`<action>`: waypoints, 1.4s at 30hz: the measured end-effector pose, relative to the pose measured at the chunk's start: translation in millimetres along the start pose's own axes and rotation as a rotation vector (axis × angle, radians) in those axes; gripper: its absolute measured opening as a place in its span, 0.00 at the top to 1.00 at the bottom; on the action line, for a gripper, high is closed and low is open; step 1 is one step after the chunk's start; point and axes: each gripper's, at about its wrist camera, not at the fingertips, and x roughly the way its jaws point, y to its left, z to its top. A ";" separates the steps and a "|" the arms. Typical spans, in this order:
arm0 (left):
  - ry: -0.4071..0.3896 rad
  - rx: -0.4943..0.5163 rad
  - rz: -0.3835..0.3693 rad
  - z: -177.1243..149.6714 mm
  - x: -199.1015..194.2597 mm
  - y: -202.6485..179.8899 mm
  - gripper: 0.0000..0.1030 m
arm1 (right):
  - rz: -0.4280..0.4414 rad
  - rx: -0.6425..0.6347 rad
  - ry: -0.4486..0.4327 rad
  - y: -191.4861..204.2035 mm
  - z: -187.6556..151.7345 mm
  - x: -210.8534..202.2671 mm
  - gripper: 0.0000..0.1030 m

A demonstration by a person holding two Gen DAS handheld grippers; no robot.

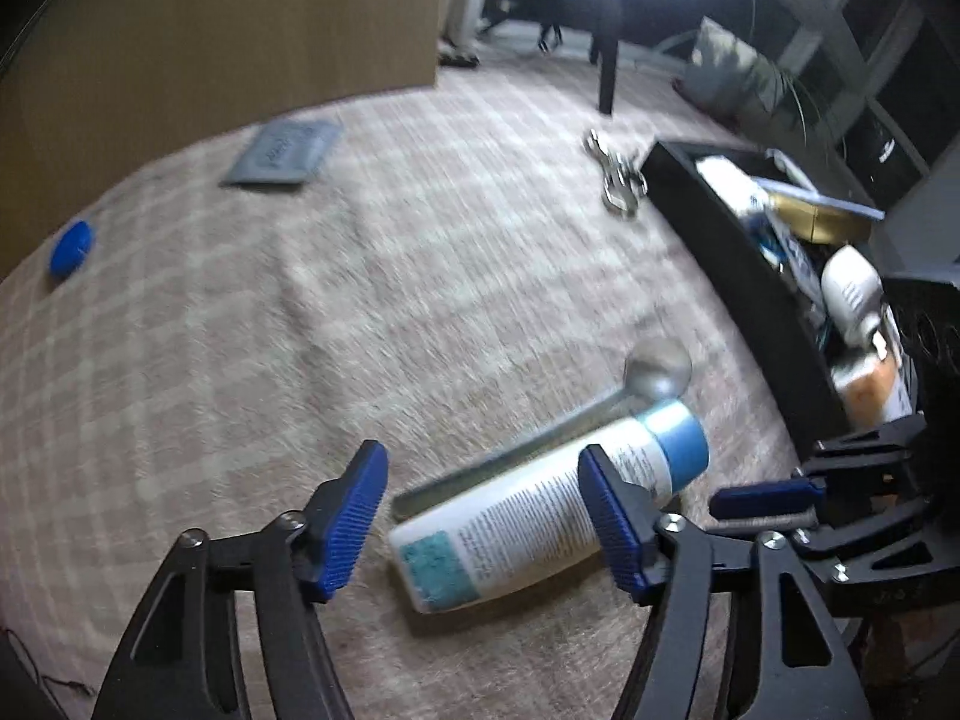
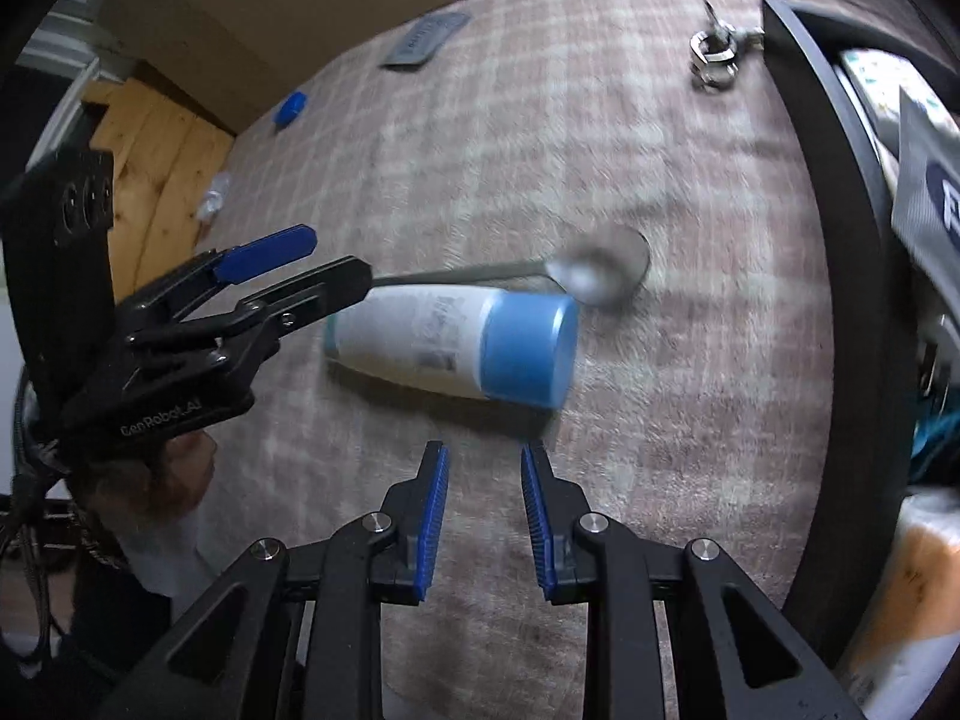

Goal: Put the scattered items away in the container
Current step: 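Close the right tool on the blue-capped bottle and lift it upright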

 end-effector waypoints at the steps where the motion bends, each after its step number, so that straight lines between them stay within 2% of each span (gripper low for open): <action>1: 0.014 0.000 -0.012 -1.4 2.9 -0.7 0.36 | -0.005 0.012 0.000 -2.1 -0.2 2.5 0.77; 5: 0.034 0.000 -0.059 -12.2 2.9 -3.7 0.37 | -0.004 0.054 -0.013 -8.2 1.1 12.1 0.77; 10: 0.082 0.076 -0.084 -35.8 7.6 -26.0 0.37 | 0.004 0.092 -0.065 -12.1 12.6 12.6 0.77; 13: 0.092 0.073 -0.119 -42.6 8.6 -35.6 0.37 | 0.021 0.121 -0.088 -15.5 22.8 14.5 0.77; 15: 0.069 0.071 -0.144 -44.0 2.7 -40.4 0.36 | 0.065 0.136 -0.102 -14.8 27.1 14.3 0.77; 19: 0.016 0.036 -0.126 -36.2 -6.3 -34.1 0.36 | 0.121 0.159 -0.116 -11.0 24.1 13.0 0.76; 22: 0.022 0.017 -0.129 -31.4 -2.1 -29.2 0.36 | 0.134 0.188 -0.108 -9.1 23.4 18.9 0.66; 27: 0.047 -0.001 -0.185 -35.3 12.2 -35.7 0.36 | 0.216 0.233 -0.082 -10.8 22.6 31.1 0.65; 28: 0.034 0.001 -0.179 -36.2 12.0 -37.3 0.36 | 0.235 0.239 -0.085 -10.6 21.5 32.5 0.65; 30: 0.028 -0.003 -0.172 -36.7 12.6 -40.2 0.36 | 0.229 0.232 -0.095 -8.1 19.8 32.2 0.64; 35: 0.031 -0.055 -0.219 -36.7 10.3 -39.9 0.37 | 0.211 0.224 -0.102 -5.6 15.2 27.5 0.64; 42: -0.027 -0.026 -0.196 -29.6 -12.7 -63.1 0.37 | 0.210 0.204 -0.147 -3.3 7.1 0.4 0.64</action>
